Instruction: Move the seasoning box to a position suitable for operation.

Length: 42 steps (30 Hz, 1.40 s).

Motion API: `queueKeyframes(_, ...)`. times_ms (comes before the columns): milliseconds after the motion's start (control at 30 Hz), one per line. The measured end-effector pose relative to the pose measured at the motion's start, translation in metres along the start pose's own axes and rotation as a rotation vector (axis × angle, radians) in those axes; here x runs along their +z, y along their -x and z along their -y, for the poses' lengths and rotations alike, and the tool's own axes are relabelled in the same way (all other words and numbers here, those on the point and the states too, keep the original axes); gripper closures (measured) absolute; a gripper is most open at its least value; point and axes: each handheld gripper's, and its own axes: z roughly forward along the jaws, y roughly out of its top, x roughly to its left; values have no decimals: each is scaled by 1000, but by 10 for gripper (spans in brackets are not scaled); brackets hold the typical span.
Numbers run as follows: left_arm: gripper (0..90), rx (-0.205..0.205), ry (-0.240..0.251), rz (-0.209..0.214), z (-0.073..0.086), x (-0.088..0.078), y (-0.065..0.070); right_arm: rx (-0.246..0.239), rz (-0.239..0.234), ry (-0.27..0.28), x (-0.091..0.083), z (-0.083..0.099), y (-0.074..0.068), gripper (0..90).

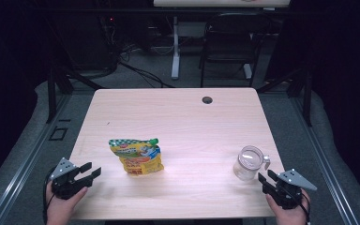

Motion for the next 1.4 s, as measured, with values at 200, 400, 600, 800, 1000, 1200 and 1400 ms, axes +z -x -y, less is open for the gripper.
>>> queueKeyframes(200, 537, -14, 13, 2, 1, -2, -1, -3, 28, -8, 2, -1, 3, 613)
queueKeyframes(400, 547, -12, 13, 12, 2, -2, 0, 6, 60, -22, 7, -1, 10, 638)
queueKeyframes(600, 555, 2, 2, 8, 3, -3, 2, 40, 90, -32, 13, -2, 20, 668)
queueKeyframes(800, 564, -2, -1, 3, 5, -7, 3, 52, 101, -55, 23, -9, 21, 683)
queueKeyframes(1000, 572, -3, 9, -1, 7, -12, 2, 42, 101, -96, 34, -22, 20, 731)
queueKeyframes(1200, 580, -13, 6, -4, 9, -13, 0, 55, 99, -120, 45, -21, 22, 759)
queueKeyframes(1400, 587, -16, -8, -16, 12, -16, 0, 54, 107, -97, 49, -20, 24, 808)
